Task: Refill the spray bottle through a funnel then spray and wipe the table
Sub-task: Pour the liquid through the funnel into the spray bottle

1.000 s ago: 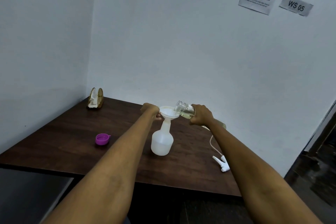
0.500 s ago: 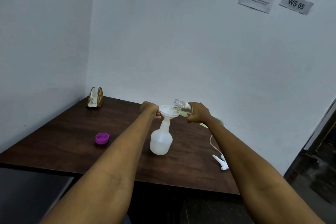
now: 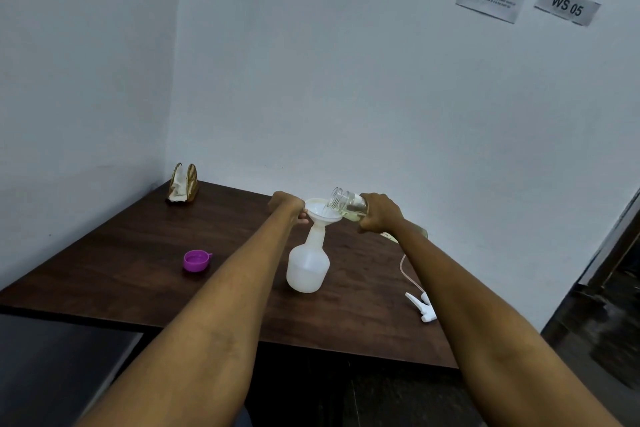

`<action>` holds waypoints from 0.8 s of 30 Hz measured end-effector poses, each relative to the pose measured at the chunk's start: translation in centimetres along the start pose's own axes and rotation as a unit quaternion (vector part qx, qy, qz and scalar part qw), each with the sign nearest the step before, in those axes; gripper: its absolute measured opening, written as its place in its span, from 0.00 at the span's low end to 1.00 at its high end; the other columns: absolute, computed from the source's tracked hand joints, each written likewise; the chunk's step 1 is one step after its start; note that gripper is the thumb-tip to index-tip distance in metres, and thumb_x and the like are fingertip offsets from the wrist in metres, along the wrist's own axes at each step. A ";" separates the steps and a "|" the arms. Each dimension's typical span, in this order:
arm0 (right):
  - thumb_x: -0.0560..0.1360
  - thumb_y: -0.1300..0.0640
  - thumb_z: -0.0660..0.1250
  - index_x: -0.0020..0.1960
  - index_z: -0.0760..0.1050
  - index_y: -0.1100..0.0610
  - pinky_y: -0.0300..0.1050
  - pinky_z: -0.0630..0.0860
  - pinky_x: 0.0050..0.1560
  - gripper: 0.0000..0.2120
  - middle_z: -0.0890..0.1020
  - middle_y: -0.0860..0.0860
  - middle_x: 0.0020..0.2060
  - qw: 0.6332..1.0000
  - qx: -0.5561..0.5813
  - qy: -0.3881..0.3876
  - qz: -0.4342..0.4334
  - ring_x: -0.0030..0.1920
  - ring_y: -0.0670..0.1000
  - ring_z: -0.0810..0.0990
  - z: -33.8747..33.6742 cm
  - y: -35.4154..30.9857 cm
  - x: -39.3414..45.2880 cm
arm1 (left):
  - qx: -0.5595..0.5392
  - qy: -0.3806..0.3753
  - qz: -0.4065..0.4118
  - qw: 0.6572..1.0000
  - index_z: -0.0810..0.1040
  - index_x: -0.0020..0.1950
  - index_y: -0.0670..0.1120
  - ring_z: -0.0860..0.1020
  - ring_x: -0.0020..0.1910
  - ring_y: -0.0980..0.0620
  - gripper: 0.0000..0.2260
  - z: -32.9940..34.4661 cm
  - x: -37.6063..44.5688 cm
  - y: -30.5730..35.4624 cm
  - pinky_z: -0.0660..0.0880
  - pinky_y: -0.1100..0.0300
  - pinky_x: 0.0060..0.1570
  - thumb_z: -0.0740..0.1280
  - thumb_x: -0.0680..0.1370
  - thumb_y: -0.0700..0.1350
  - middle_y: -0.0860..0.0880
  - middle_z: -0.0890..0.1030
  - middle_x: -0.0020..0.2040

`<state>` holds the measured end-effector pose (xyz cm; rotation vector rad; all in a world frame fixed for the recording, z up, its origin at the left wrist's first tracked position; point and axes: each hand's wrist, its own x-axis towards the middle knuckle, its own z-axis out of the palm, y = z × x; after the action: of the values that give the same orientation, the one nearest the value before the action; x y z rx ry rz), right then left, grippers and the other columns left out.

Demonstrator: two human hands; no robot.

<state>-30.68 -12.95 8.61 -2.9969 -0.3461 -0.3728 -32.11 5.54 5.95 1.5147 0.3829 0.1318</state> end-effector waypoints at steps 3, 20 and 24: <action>0.63 0.60 0.72 0.49 0.75 0.60 0.43 0.66 0.39 0.17 0.81 0.55 0.47 1.000 -0.003 -0.002 -0.001 0.49 0.57 0.78 0.0 0.0 -0.1 | -0.001 0.005 0.002 1.000 0.76 0.59 0.30 0.71 0.27 0.52 0.11 0.0 -0.2 0.0 0.79 0.55 0.43 0.62 0.78 0.29 0.42 0.71 0.32; 0.61 0.59 0.73 0.47 0.74 0.59 0.42 0.67 0.39 0.16 0.82 0.54 0.47 1.000 -0.003 -0.011 0.018 0.48 0.56 0.78 -0.5 0.7 -0.5 | 0.008 0.018 0.007 1.000 0.77 0.58 0.29 0.71 0.26 0.51 0.10 -0.2 -0.4 0.0 0.80 0.54 0.42 0.63 0.78 0.30 0.42 0.71 0.31; 0.62 0.59 0.73 0.49 0.75 0.59 0.42 0.67 0.39 0.17 0.81 0.54 0.47 1.000 -0.004 -0.007 0.020 0.49 0.56 0.78 -0.3 0.7 -0.6 | 0.020 0.018 0.009 1.000 0.77 0.58 0.30 0.71 0.26 0.51 0.10 -0.2 -0.4 0.0 0.81 0.52 0.38 0.63 0.78 0.30 0.42 0.71 0.31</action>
<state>-31.17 -13.83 8.73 -3.0106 -0.2849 -0.3507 -32.51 5.62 6.04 1.5569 0.4029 0.1669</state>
